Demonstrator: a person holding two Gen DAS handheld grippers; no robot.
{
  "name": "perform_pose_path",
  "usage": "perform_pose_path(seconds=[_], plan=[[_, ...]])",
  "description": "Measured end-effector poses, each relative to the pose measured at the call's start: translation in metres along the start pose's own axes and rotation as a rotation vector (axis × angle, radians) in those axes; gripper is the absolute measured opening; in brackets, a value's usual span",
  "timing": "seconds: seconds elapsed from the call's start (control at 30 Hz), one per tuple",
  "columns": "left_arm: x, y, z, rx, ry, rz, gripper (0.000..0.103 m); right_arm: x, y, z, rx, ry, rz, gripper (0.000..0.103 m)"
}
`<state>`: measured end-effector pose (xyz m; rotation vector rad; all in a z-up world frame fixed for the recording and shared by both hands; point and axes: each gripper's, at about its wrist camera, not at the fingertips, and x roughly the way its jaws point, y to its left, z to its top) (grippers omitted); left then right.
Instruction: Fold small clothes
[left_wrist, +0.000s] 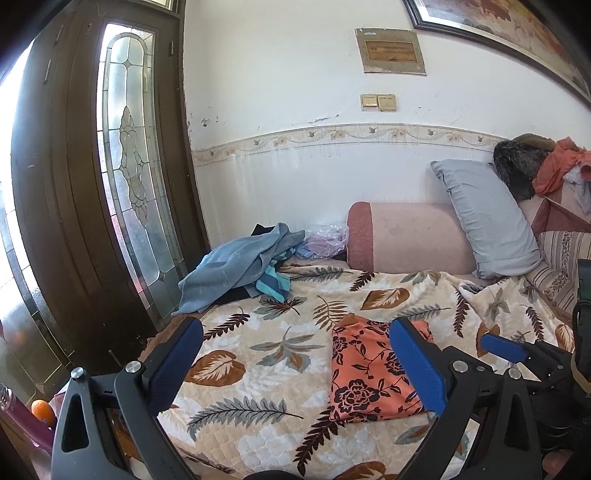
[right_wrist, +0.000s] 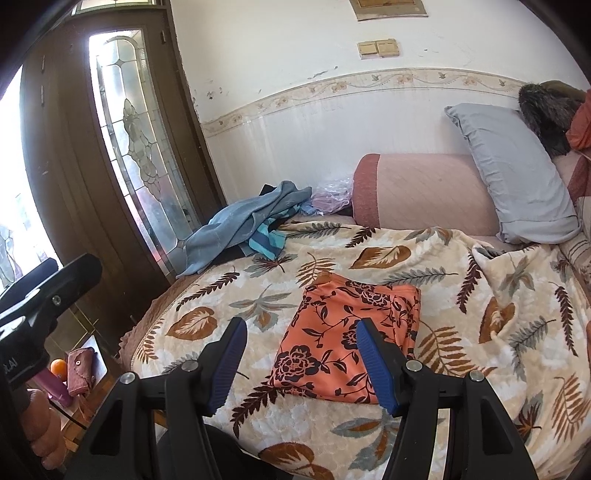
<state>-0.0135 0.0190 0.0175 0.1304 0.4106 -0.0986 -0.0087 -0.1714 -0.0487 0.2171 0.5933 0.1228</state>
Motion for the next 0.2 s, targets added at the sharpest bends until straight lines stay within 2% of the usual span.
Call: perform_pose_path(seconds=[0.2], plan=[[0.0054,-0.0026,-0.0029,0.016,-0.016,0.017,0.101,0.0060,0.0028,0.0004,-0.009,0.004,0.002,0.065]])
